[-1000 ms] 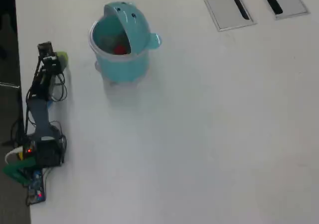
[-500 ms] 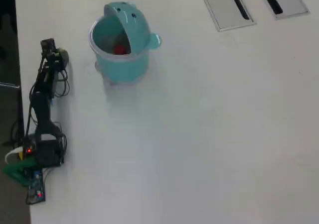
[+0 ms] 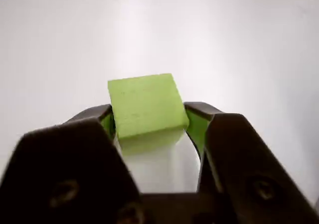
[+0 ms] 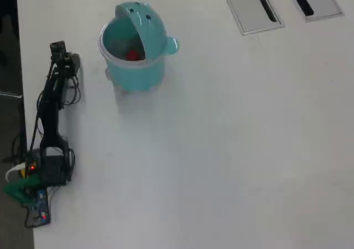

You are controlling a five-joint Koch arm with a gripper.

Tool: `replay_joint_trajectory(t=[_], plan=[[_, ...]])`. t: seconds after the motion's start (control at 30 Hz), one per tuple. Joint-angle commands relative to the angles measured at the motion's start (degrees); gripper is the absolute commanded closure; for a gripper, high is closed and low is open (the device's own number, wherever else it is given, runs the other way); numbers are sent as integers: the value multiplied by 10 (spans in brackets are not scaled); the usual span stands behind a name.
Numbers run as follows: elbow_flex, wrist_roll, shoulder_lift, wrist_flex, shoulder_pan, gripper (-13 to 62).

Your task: Grasp RGB lego blocks and put them in the bin one by one.

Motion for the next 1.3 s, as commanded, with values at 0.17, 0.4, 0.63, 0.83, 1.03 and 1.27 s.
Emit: replay_joint_trajectory(t=[0.17, 0.4, 0.63, 0.83, 1.03, 1.27], plan=[[-11, 29, 71, 37, -13, 330], [112, 33, 169, 26, -25, 331], [236, 47, 268, 8, -32, 331], [334, 48, 351, -6, -26, 331], [395, 51, 432, -4, -18, 347], [410, 58, 504, 29, -8, 347]])
